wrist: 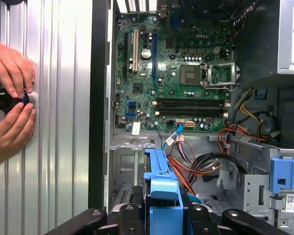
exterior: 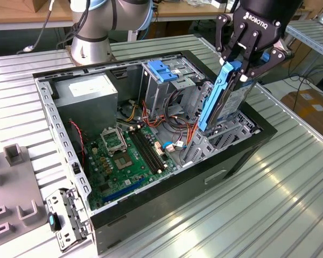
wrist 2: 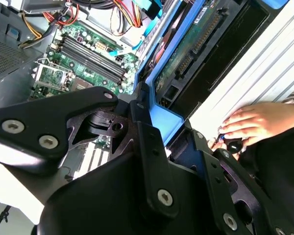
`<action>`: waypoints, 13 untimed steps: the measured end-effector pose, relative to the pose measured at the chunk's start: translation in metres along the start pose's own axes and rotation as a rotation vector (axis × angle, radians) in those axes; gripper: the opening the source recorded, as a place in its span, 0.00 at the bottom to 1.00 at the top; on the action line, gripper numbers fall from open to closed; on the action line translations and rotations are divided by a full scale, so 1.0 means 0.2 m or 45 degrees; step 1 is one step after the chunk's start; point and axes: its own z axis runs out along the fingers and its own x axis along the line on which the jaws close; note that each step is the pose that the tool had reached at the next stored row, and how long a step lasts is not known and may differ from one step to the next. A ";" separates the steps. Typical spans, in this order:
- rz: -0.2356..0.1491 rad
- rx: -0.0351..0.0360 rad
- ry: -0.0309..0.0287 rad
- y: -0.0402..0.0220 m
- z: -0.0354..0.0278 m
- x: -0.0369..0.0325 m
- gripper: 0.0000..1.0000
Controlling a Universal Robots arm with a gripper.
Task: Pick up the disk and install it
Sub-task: 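Insert the disk into the insertion slot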
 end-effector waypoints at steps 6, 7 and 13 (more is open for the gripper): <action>0.000 0.0000 0.0019 -0.016 0.007 0.001 0.37; 0.000 0.0000 0.0020 -0.016 0.009 0.002 0.37; 0.024 -0.0010 0.0024 -0.018 0.031 0.011 0.37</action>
